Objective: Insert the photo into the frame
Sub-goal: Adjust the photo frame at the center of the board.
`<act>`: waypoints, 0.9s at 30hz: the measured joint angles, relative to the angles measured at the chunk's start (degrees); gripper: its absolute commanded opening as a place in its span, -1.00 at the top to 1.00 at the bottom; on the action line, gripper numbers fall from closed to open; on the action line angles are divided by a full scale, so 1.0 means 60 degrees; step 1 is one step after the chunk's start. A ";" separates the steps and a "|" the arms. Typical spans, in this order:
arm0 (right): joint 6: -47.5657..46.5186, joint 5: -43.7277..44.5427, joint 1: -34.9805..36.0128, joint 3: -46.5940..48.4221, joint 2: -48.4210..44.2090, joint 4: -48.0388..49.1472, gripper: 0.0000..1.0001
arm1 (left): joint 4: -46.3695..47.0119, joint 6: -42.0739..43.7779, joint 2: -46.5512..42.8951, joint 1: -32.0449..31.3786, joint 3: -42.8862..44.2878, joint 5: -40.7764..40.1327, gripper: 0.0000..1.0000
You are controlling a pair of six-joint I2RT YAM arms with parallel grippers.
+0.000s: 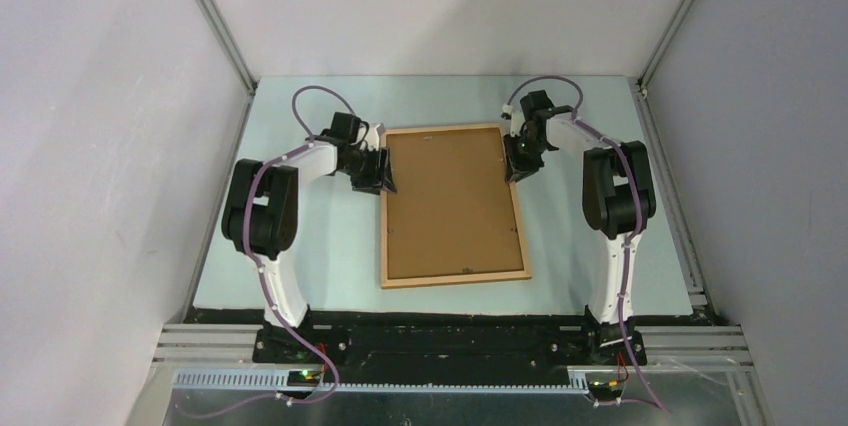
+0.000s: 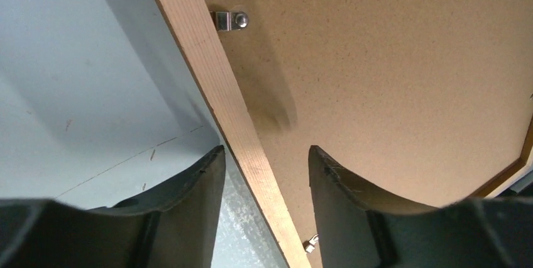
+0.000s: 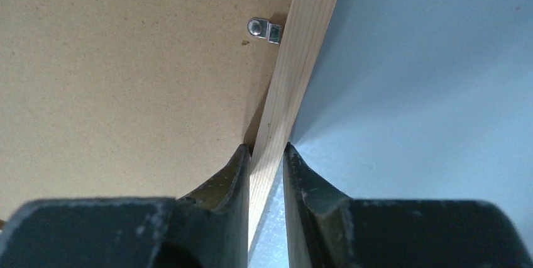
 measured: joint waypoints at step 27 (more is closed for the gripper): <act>-0.5085 -0.0605 -0.0302 0.5107 0.2871 -0.2470 1.00 | -0.0408 0.1749 -0.1745 0.0131 -0.0331 -0.2521 -0.99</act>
